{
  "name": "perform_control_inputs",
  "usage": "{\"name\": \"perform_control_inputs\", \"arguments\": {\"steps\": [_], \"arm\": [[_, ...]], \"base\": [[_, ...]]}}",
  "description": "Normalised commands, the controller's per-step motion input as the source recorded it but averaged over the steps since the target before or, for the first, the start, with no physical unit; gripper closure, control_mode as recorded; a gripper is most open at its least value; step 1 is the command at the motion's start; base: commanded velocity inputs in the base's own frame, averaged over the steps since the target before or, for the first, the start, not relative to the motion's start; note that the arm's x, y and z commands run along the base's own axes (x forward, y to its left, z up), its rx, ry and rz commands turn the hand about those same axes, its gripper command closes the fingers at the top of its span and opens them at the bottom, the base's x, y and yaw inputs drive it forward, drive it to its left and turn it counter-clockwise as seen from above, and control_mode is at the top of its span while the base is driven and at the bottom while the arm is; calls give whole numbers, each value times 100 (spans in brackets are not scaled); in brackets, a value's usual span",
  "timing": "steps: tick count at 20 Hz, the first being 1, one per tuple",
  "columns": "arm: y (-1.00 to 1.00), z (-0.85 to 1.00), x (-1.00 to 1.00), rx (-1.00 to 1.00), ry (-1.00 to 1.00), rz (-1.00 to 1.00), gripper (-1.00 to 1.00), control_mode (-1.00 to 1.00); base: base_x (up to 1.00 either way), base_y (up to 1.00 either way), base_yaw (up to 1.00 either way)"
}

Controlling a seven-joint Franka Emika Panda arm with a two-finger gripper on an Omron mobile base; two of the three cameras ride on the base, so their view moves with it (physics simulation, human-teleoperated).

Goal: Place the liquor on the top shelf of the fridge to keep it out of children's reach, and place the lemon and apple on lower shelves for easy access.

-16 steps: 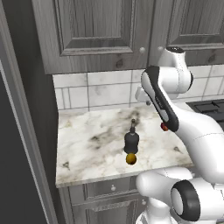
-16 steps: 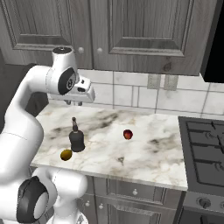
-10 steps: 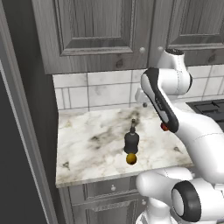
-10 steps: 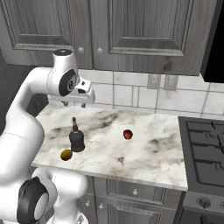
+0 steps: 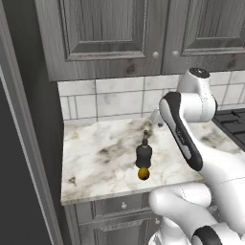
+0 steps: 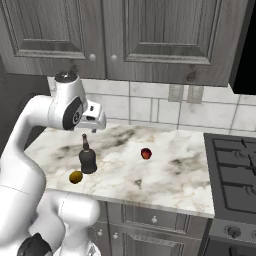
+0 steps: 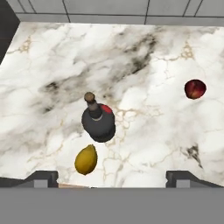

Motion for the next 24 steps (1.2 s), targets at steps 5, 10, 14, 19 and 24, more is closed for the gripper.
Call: {"name": "perform_control_inputs", "arguments": {"steps": [5, 10, 14, 19, 24], "arm": [[0, 0, -29, 0, -9, 4, -100, -100], [0, 0, -24, 0, -2, 3, -100, -100], [7, 0, -16, 0, 0, 2, -100, -100], [13, -4, -9, 0, 5, 0, -100, -100], [21, -18, -5, 0, 3, 0, -100, -100]], "base": [[0, 0, 0], [0, 0, 0], [0, 0, 0], [0, 0, 0], [0, 0, 0]]}}
